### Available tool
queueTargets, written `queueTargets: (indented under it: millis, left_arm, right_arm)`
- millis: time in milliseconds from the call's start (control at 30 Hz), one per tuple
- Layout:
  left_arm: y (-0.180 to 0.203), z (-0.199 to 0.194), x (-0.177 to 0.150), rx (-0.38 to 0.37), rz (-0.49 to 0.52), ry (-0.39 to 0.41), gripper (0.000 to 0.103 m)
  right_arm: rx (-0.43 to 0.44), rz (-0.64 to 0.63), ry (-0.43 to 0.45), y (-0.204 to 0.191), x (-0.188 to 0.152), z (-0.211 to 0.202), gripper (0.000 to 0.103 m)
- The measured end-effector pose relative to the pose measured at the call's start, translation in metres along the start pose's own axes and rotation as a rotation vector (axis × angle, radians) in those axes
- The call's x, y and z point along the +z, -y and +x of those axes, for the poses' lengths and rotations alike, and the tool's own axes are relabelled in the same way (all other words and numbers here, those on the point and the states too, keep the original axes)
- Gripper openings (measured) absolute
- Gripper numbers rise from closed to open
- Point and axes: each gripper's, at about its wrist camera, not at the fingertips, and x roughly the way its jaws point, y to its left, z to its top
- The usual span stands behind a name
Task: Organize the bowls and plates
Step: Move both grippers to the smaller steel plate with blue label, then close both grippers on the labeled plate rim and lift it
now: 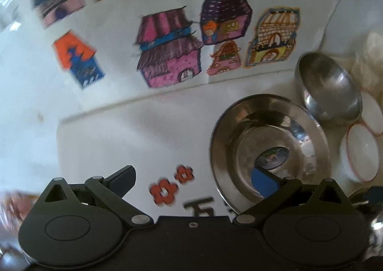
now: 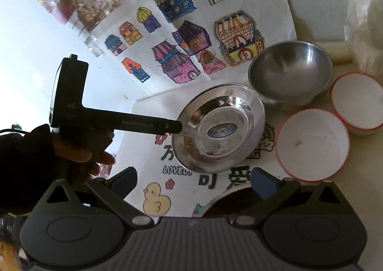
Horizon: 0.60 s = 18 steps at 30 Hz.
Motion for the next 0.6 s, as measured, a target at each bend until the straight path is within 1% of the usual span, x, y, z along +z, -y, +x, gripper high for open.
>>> queueTargets:
  millis: [100, 167, 267, 333, 367, 433, 467, 533, 600]
  left_arm:
    - [0.001, 0.008, 0.009, -0.007, 0.099, -0.003, 0.102]
    - [0.001, 0.014, 0.013, -0.012, 0.152, -0.009, 0.102]
    - [0.003, 0.021, 0.019, -0.034, 0.203, -0.005, 0.102]
    - [0.004, 0.027, 0.022, -0.048, 0.218, -0.007, 0.102]
    - [0.005, 0.029, 0.023, -0.052, 0.225, -0.008, 0.102]
    - [0.006, 0.032, 0.024, -0.062, 0.235, -0.01, 0.099]
    - [0.006, 0.033, 0.024, -0.071, 0.238, -0.011, 0.096]
    - [0.006, 0.035, 0.024, -0.087, 0.24, -0.017, 0.093]
    - [0.007, 0.038, 0.024, -0.097, 0.238, -0.022, 0.085]
  right_arm:
    - [-0.044, 0.036, 0.01, -0.004, -0.001, 0.013, 0.103]
    - [-0.096, 0.067, 0.013, -0.005, -0.002, 0.022, 0.101]
    - [-0.164, 0.099, 0.027, -0.006, -0.003, 0.03, 0.095]
    - [-0.187, 0.119, 0.037, -0.006, -0.004, 0.034, 0.089]
    - [-0.201, 0.126, 0.043, -0.006, -0.004, 0.036, 0.087]
    - [-0.222, 0.141, 0.052, -0.006, -0.003, 0.04, 0.083]
    - [-0.229, 0.151, 0.056, -0.006, -0.002, 0.041, 0.082]
    - [-0.245, 0.163, 0.058, -0.005, -0.001, 0.044, 0.076]
    - [-0.262, 0.172, 0.06, -0.005, 0.001, 0.047, 0.071]
